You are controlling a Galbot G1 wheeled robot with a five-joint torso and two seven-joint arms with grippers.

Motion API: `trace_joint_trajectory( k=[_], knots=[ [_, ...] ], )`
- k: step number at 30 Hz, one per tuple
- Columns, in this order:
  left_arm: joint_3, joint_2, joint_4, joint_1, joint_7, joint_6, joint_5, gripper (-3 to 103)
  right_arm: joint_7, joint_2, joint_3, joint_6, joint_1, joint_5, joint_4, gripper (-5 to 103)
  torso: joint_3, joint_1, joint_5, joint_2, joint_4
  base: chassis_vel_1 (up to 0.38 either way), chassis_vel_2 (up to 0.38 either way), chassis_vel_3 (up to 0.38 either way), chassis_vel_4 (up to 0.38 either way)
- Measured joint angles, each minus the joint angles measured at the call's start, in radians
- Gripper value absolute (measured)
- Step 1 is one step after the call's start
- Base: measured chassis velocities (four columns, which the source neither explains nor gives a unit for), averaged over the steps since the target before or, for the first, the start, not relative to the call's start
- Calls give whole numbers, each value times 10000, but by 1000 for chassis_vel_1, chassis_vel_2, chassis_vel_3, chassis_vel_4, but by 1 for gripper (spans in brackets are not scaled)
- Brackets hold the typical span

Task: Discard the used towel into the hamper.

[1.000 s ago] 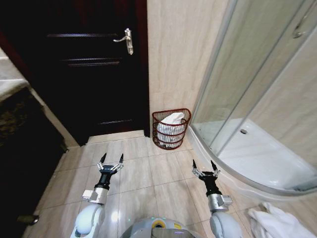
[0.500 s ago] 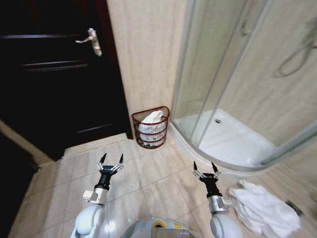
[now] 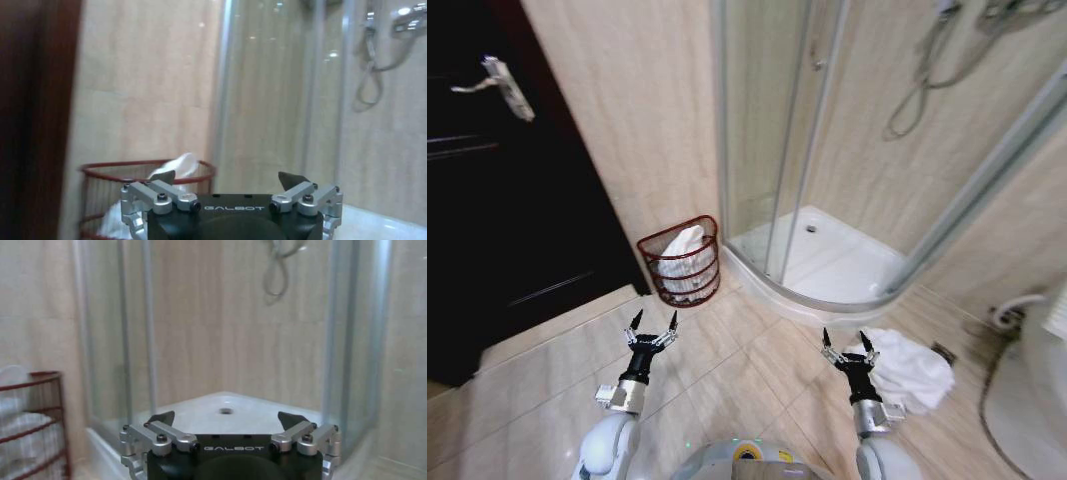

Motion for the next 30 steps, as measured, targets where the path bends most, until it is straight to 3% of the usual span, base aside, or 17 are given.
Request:
trace_joint_trajectory(
  k=[30],
  knots=[
    [36, -16, 95, -105, 120, -129, -104, 100, 834, 181, 133, 533, -176, -272, -384, 100, 1, 1, -1, 0, -5, -123, -123, -124, -124]
  ],
)
